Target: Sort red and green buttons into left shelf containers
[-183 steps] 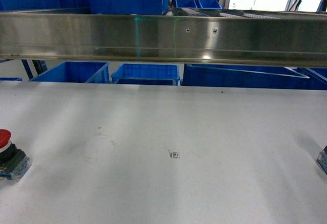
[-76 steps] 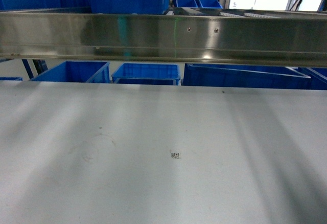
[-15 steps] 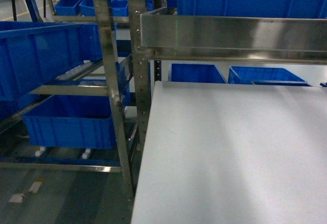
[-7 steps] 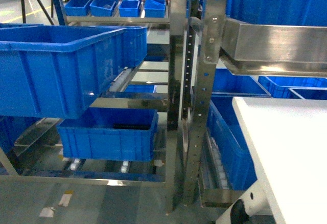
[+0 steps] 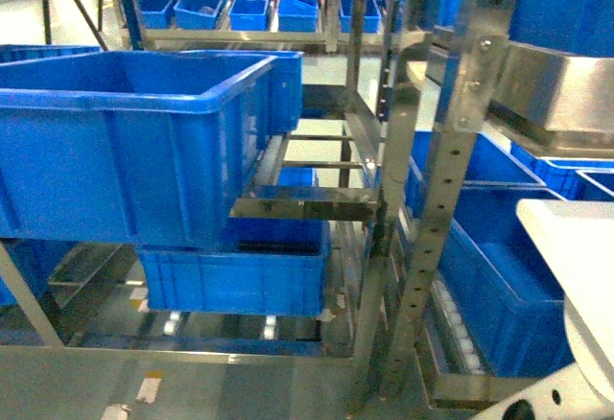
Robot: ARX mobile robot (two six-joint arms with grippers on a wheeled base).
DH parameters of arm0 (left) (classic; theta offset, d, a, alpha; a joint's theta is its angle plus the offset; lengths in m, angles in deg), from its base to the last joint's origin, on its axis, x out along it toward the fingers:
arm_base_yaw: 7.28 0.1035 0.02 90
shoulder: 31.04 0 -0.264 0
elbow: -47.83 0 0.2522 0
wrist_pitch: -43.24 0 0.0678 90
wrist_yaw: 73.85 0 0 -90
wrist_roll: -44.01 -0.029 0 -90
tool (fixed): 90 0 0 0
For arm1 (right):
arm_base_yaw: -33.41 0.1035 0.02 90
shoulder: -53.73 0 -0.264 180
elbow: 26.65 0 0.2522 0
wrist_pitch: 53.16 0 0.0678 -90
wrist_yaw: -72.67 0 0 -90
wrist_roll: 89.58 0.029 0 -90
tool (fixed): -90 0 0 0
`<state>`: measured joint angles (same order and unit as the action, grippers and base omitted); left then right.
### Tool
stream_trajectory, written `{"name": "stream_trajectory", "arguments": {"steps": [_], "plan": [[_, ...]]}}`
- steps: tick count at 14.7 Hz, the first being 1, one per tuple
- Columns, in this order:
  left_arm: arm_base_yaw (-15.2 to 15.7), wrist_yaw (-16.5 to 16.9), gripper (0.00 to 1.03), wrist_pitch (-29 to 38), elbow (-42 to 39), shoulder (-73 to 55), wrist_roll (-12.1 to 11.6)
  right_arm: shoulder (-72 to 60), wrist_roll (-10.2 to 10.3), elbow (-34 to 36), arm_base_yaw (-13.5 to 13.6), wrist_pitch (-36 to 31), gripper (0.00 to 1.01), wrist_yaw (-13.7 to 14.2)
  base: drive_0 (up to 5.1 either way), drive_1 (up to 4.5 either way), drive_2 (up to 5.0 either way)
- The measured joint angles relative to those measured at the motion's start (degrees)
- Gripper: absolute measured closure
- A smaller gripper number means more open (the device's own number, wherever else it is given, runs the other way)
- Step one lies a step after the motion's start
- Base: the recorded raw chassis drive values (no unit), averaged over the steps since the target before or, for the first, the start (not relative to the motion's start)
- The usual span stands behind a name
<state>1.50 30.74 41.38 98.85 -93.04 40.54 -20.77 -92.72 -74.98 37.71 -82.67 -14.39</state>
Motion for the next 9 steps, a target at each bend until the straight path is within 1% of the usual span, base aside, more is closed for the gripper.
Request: {"name": "stream_trajectory", "arguments": {"steps": [1, 2, 3, 5, 9], "plan": [[0.17, -0.31, 0.74, -0.04, -0.02, -0.13, 0.0, -0.2, 0.0, -0.04, 0.15, 0.2, 0.77, 0.07, -3.6, 4.99, 1.3], [-0.04, -0.11, 0.74, -0.02, -0.02, -0.26, -0.02, 0.17, -0.02, 0.02, -0.13, -0.24, 0.77, 0.48, -3.5, 5.07, 1.2], [-0.44, 0.46, 0.74, 0.37, -0.02, 0.5, -0.02, 0.42, 0.0, 0.02, -0.22, -0.33, 0.77, 0.31, -4.0, 4.66, 0.7], [0.26, -0.17, 0.74, -0.07, -0.07, 0.31, 0.0, 0.28, 0.0, 0.02, -0.04, -0.04, 0.77, 0.02, -4.3, 4.36, 0.4], [-0.13, 0.04, 0.74, 0.04, -0.07, 0.31, -0.02, 0.28, 0.0, 0.02, -0.17, 0.11, 0.77, 0.11, -4.5, 4.14, 0.2]]}}
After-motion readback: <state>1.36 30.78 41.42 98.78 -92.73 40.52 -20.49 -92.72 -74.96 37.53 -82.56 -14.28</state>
